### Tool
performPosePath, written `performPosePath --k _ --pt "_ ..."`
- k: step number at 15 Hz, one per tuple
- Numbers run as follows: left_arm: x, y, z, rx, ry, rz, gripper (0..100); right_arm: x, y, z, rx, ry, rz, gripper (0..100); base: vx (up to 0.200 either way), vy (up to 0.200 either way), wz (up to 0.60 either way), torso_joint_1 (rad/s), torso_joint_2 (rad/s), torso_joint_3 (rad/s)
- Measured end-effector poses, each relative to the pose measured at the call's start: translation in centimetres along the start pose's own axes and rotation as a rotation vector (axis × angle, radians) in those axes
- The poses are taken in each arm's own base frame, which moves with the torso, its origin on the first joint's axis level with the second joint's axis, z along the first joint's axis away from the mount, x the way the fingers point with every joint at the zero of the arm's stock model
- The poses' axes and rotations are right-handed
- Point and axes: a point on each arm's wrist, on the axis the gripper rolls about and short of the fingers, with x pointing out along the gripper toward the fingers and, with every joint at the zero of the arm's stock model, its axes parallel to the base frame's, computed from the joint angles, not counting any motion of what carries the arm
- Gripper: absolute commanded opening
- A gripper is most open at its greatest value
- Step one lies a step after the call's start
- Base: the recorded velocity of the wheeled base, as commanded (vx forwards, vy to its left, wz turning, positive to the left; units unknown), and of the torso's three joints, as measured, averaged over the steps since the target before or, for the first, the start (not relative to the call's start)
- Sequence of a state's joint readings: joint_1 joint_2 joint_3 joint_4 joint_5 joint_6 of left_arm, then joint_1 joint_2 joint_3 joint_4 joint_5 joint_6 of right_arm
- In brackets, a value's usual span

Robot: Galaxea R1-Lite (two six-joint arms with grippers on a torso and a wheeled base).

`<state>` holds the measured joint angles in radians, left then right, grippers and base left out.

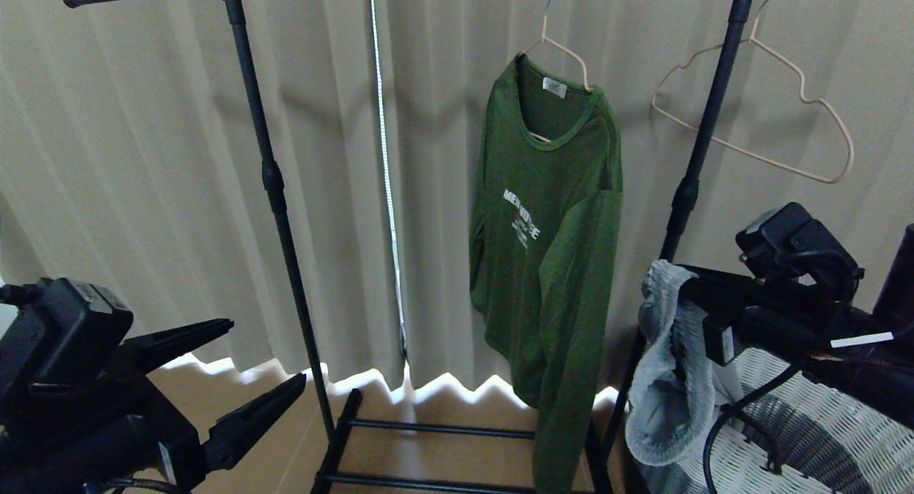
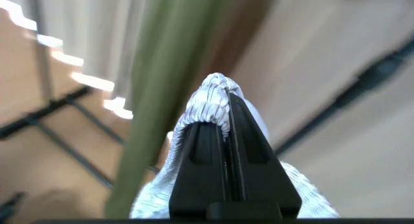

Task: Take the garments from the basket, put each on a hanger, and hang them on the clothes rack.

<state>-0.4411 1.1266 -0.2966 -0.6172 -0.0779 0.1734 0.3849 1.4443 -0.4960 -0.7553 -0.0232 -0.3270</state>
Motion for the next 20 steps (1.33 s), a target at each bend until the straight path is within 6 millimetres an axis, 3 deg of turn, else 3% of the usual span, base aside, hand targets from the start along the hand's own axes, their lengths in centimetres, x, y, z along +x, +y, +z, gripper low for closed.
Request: performPosePath --k 4,9,15,17,20 --pt "1.6 -1.5 0.9 0.020 0.000 -0.109 100 0.0 1.0 1.0 0.049 -0.054 0.089 0 0.000 0.000 0.00 0.000 0.00 0.000" --pt "4.3 -5.2 2.0 -0.004 0.025 -0.333 100 0.0 3.3 4.1 0.187 -0.146 0.211 0 0.000 0.000 0.00 0.000 0.00 0.000" --pt "11.6 -10.4 2.4 -0.124 0.148 -0.435 100 -0.3 5.0 7.3 0.301 -0.246 0.379 0 0.000 0.000 0.00 0.000 0.00 0.000" --pt "13.8 -12.8 1.4 -0.129 0.187 -0.432 100 -0.4 5.2 7.7 0.302 -0.262 0.411 0 0.000 0.000 0.00 0.000 0.00 0.000" --pt "16.1 -14.7 -0.1 -0.172 0.230 -0.429 100 -0.7 5.2 7.9 0.315 -0.274 0.441 0 0.000 0.000 0.00 0.000 0.00 0.000"
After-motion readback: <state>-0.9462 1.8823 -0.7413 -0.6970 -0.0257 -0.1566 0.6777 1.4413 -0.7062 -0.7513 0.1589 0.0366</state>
